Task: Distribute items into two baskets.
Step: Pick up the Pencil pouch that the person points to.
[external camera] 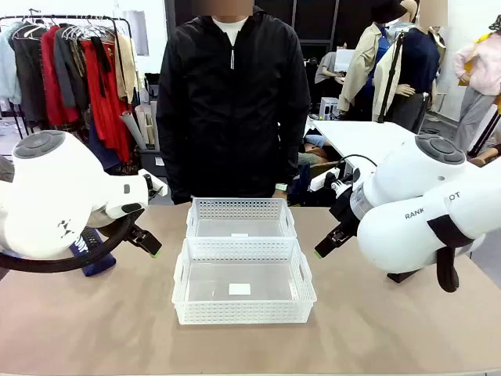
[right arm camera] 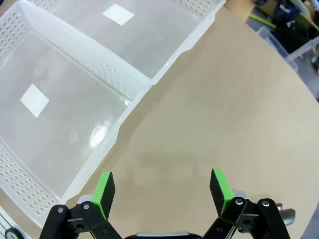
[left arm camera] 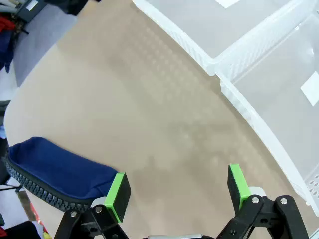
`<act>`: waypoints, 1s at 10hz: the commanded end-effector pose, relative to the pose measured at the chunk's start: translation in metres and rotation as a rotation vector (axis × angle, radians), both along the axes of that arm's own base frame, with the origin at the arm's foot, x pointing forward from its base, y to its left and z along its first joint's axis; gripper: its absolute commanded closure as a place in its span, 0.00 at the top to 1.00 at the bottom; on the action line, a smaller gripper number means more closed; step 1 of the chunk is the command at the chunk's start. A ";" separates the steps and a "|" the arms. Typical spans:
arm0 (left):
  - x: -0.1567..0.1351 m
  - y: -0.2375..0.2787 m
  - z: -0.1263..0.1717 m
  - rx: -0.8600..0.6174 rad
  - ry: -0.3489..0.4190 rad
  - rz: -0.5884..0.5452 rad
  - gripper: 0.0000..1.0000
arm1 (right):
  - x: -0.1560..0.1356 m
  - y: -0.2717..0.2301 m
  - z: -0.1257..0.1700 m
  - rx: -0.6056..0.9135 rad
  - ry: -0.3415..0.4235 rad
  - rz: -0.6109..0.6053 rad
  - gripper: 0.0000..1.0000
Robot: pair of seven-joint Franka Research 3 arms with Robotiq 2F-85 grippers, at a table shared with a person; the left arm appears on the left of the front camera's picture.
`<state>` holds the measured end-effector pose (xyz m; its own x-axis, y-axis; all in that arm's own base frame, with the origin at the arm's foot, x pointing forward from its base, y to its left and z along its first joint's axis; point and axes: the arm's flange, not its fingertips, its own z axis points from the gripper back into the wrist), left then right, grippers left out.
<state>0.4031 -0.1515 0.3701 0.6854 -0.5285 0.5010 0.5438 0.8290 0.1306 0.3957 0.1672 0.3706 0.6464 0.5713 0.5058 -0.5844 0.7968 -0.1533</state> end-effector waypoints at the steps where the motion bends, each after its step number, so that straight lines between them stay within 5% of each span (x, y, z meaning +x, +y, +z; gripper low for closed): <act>1: 0.000 0.000 0.000 0.000 0.000 0.000 1.00 | 0.000 0.000 0.000 0.000 0.000 0.000 1.00; 10: 0.000 0.000 0.000 0.000 0.000 0.000 1.00 | 0.000 0.000 0.000 0.000 0.000 0.000 1.00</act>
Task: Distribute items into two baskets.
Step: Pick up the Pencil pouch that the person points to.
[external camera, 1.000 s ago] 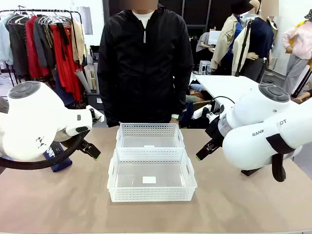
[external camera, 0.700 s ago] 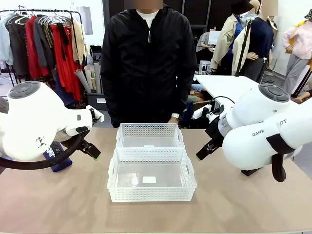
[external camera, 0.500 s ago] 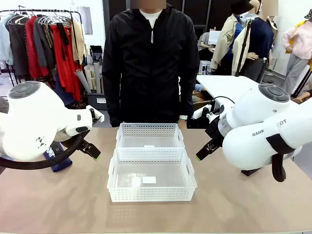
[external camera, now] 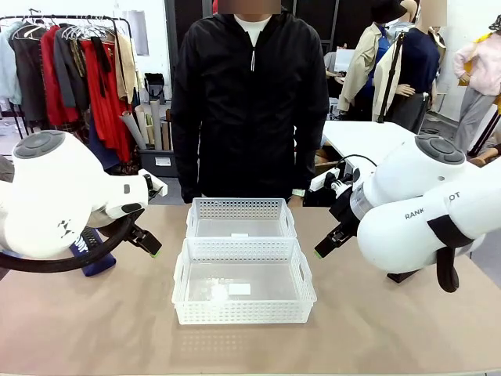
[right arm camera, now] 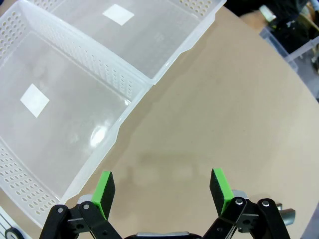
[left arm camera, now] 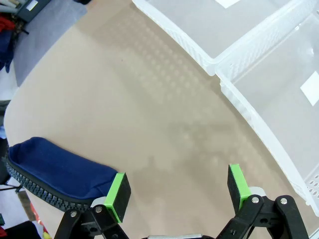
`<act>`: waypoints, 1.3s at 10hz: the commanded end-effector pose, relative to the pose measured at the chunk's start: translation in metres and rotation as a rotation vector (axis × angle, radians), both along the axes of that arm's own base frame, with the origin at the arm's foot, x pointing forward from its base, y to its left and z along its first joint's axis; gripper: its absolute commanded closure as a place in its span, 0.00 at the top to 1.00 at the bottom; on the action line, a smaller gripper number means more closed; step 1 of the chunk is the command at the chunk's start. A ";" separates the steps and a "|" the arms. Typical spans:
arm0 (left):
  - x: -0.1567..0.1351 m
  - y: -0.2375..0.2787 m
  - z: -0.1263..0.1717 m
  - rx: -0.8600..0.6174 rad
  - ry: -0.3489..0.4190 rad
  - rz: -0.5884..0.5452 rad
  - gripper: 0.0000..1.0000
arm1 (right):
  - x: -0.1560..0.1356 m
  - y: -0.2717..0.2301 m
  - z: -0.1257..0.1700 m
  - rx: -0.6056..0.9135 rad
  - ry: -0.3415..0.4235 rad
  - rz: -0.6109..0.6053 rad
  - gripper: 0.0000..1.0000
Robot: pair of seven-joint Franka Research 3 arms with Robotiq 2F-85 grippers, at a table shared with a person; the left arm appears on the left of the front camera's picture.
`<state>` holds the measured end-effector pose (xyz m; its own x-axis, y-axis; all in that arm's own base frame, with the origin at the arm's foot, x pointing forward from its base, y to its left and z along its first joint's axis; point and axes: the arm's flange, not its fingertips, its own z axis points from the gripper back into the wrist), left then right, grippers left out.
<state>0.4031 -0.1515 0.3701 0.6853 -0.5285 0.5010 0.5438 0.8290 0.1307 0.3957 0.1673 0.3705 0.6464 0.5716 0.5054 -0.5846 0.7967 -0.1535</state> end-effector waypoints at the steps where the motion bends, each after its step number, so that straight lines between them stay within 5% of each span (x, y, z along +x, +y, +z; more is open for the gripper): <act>1: 0.000 0.000 0.000 0.000 0.000 0.000 1.00 | 0.000 0.000 0.000 0.000 0.000 0.000 1.00; 9: 0.074 0.058 0.080 -0.162 0.198 0.103 1.00 | 0.049 -0.083 0.063 0.184 0.213 0.008 1.00; 13: 0.053 0.155 0.104 -0.404 0.171 0.211 1.00 | 0.058 -0.176 0.067 0.404 0.285 0.001 1.00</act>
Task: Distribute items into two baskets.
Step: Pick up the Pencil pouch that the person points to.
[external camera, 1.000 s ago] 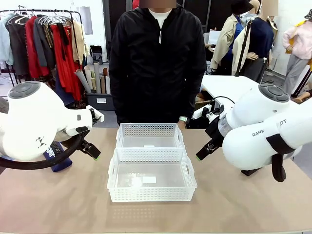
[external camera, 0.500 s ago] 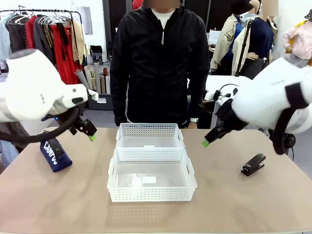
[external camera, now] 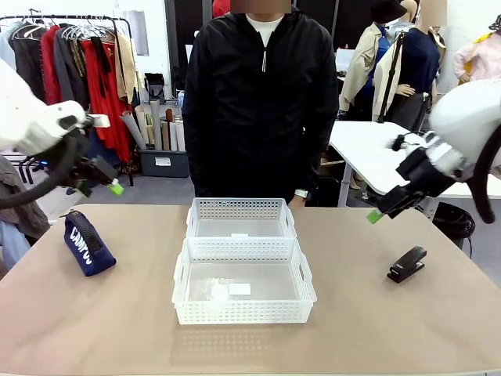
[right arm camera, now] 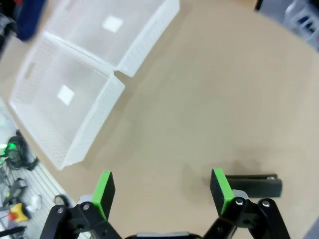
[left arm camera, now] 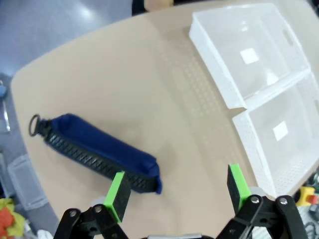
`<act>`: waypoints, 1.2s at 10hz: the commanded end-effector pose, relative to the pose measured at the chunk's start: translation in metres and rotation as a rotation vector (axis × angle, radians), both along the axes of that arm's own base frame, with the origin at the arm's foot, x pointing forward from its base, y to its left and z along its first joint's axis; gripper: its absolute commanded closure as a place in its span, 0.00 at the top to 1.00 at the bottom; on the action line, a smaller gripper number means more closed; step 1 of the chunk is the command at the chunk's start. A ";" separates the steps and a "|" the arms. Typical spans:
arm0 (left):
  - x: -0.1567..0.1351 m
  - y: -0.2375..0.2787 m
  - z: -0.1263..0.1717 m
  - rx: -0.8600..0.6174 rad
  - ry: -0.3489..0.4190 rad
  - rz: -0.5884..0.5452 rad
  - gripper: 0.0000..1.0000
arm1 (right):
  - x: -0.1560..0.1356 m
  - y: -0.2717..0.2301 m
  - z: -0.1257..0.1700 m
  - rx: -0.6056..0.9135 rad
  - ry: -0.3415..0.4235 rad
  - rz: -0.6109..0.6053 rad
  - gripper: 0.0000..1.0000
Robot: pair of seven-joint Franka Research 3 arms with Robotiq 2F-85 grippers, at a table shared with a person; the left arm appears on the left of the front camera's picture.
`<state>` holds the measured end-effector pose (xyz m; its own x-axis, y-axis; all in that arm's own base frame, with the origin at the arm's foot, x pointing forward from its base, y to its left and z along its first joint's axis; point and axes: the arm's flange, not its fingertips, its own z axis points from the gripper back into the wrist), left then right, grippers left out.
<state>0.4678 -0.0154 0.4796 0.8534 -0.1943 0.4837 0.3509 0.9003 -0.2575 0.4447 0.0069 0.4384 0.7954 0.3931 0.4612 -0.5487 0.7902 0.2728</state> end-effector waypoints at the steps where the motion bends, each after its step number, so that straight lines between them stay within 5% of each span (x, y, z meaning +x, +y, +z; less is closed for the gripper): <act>1: -0.018 0.036 -0.005 -0.085 -0.031 0.048 1.00 | 0.004 -0.030 0.002 0.124 -0.014 0.003 1.00; 5: -0.049 0.105 0.008 -0.220 -0.143 0.128 1.00 | -0.047 -0.099 0.017 0.282 -0.134 -0.078 1.00; 9: -0.058 0.133 0.026 -0.273 -0.249 0.038 1.00 | -0.091 -0.138 0.036 0.335 -0.257 -0.131 1.00; 12: -0.057 0.135 0.030 -0.303 -0.255 -0.027 1.00 | -0.105 -0.149 0.036 0.360 -0.289 -0.146 1.00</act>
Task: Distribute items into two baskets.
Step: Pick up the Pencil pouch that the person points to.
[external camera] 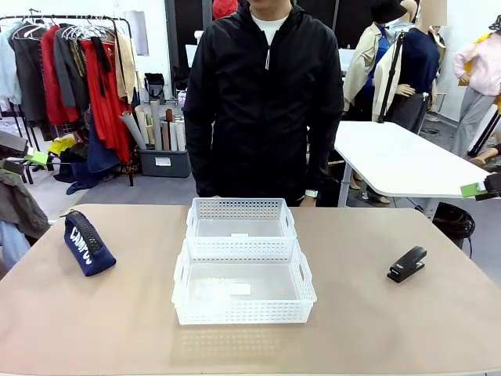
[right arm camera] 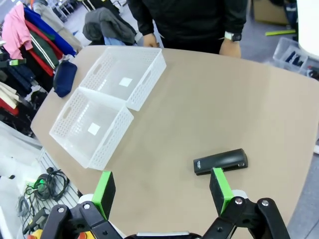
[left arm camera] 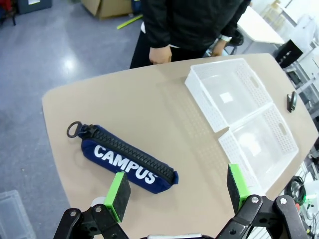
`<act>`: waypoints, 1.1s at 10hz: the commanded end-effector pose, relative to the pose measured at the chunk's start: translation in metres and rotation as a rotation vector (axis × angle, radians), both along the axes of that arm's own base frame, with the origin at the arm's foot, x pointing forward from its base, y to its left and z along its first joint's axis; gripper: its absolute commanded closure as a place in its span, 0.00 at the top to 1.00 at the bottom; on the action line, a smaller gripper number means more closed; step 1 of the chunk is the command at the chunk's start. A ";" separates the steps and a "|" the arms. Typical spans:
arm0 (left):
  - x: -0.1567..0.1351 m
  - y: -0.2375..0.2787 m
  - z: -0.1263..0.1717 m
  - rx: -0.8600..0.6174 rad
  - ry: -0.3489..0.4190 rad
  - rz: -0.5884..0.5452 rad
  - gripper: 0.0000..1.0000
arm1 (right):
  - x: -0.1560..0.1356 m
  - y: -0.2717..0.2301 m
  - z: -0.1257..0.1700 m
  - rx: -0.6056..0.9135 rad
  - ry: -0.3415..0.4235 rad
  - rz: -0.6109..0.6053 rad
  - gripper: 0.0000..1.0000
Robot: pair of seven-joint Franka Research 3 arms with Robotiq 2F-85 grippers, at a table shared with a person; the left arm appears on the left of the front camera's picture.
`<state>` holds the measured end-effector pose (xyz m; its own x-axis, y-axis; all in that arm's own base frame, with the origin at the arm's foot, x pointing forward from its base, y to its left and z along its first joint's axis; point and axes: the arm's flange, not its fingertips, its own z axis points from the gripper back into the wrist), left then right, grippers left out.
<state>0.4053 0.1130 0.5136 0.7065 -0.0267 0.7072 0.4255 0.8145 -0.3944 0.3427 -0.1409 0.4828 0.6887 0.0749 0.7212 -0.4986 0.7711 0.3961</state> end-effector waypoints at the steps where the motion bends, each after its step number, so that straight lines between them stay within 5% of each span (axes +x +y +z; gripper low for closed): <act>1: 0.007 0.006 -0.005 -0.037 -0.012 -0.038 1.00 | -0.005 -0.003 -0.008 0.041 -0.054 0.016 1.00; 11: 0.002 0.000 -0.003 -0.023 0.007 -0.024 1.00 | -0.003 -0.002 -0.002 0.016 -0.011 -0.001 1.00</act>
